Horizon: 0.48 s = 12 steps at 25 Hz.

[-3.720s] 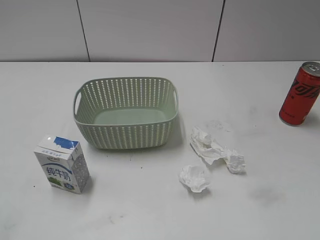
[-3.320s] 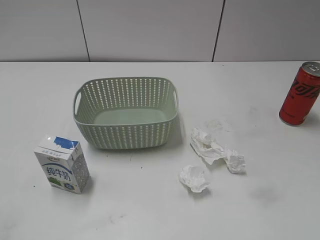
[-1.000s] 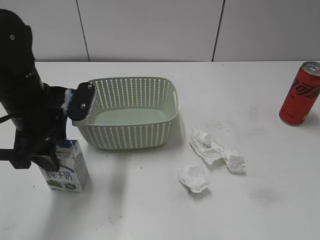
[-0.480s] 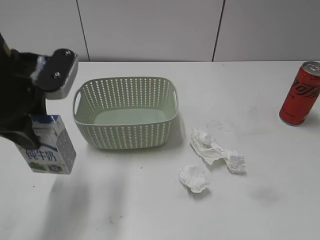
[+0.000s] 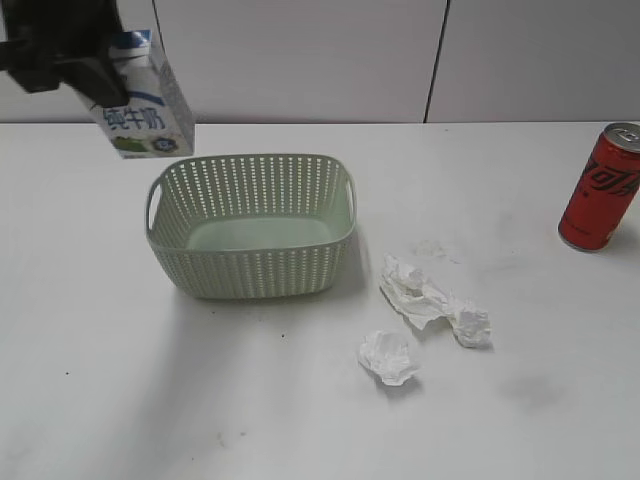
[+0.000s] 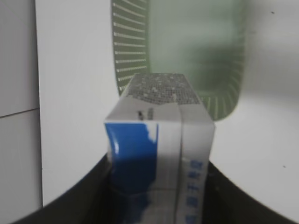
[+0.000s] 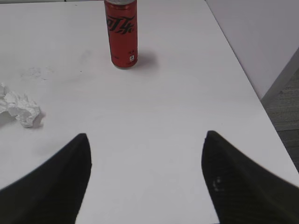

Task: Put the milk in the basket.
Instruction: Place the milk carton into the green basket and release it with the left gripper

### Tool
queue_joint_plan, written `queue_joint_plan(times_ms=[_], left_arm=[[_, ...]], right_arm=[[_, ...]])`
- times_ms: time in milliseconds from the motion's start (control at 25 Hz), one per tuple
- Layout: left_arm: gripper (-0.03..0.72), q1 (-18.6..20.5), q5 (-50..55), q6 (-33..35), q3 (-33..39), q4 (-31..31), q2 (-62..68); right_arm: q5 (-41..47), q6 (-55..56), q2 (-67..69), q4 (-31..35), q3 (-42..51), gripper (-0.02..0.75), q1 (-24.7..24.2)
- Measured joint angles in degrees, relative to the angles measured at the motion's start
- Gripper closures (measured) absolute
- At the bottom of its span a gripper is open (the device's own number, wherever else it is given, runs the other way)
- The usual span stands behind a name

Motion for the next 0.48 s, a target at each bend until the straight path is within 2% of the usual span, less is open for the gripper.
queue_joint_plan(times_ms=[200,360,480], left_arm=[[0.372,0.0,-0.4,-1.0,-8.2,-1.5,10.3],[0.372,-0.1,-2.0,-1.0,-8.9,-5.8,17.1],[0.372,-1.1,-4.4,-1.2,-8.9,-5.9,21.8]], right_arm=[[0.0,0.0,0.0,0.0,0.0,0.149,0.0],[0.0,0.0,0.0,0.0,0.0,0.149,0.0],[0.0,0.0,0.0,0.0,0.0,0.149,0.0]])
